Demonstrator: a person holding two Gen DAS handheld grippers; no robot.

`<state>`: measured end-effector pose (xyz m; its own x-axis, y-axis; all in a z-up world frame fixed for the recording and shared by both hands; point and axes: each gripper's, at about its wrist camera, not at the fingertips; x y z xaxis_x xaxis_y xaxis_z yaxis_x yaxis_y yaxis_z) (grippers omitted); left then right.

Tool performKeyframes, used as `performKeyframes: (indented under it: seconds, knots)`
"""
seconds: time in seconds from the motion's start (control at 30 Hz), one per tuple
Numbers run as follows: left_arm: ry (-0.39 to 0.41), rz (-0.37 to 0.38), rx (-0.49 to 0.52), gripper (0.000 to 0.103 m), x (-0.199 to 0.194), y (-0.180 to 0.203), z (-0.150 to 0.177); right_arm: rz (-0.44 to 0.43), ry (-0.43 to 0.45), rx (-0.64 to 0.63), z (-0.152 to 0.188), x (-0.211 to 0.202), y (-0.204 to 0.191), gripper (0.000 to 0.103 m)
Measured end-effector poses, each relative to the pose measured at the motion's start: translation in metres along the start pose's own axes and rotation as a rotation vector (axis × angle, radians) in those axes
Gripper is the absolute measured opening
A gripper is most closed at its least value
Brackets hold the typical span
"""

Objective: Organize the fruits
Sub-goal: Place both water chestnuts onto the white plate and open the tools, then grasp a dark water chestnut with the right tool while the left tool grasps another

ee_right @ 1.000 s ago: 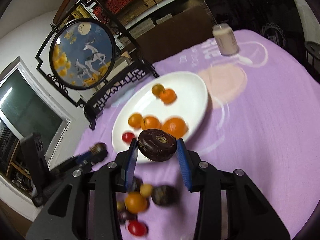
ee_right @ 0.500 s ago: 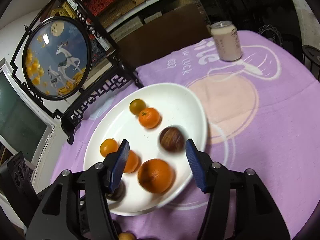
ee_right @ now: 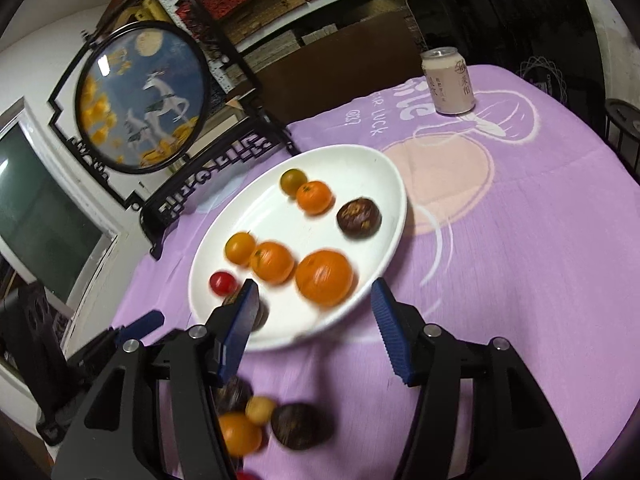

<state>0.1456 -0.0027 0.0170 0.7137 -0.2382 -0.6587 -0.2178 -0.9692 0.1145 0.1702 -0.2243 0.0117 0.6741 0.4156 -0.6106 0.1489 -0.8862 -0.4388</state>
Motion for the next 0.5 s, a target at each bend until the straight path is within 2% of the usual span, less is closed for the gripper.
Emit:
performKeyframes:
  seconds: [0.27,0.37,0.5]
  knots:
    - [-0.011,-0.009,0.007,0.073,-0.022,0.001,0.030,0.027,-0.049,-0.085,0.038,-0.012,-0.009,0.061]
    - [-0.031,-0.005,0.034,0.073,-0.020,0.006,0.037,0.051,-0.092,-0.147,0.050,-0.009,-0.017,0.061]
    - [-0.049,-0.013,0.068,0.073,-0.013,0.012,0.040,0.107,-0.124,-0.293,0.067,-0.004,-0.032,0.060]
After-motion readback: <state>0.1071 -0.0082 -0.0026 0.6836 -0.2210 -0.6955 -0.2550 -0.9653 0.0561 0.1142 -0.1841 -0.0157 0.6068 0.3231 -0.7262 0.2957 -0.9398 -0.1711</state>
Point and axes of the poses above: each gripper's, at about its wrist camera, not at the fingertips, and x roughly the way its jaws point, y to its right, z to its underside, and after that the axes turned 3 degrees about z, right-handed
